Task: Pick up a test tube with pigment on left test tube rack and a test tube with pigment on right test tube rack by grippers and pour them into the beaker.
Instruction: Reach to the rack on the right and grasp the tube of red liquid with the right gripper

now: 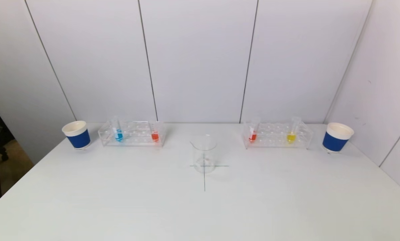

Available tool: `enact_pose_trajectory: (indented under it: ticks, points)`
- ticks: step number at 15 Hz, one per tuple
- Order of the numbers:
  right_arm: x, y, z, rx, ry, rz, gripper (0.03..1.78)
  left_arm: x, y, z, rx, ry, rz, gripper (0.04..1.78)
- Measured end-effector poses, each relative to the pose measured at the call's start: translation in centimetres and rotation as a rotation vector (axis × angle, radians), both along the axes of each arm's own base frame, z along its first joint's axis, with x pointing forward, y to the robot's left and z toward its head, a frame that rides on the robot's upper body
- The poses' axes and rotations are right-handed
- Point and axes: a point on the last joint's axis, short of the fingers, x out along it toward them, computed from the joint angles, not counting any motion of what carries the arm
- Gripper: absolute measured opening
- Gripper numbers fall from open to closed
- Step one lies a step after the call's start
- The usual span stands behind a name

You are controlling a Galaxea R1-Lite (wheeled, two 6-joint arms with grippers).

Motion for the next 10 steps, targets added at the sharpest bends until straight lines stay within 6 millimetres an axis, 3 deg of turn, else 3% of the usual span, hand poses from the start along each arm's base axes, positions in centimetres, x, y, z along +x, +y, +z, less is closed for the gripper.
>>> enact_pose_trajectory:
  ticks: [10]
  points:
    - [0.00, 0.00, 0.00, -0.002, 0.000, 0.000, 1.77, 0.00, 0.00, 0.00, 0.000, 0.000, 0.000, 1.76]
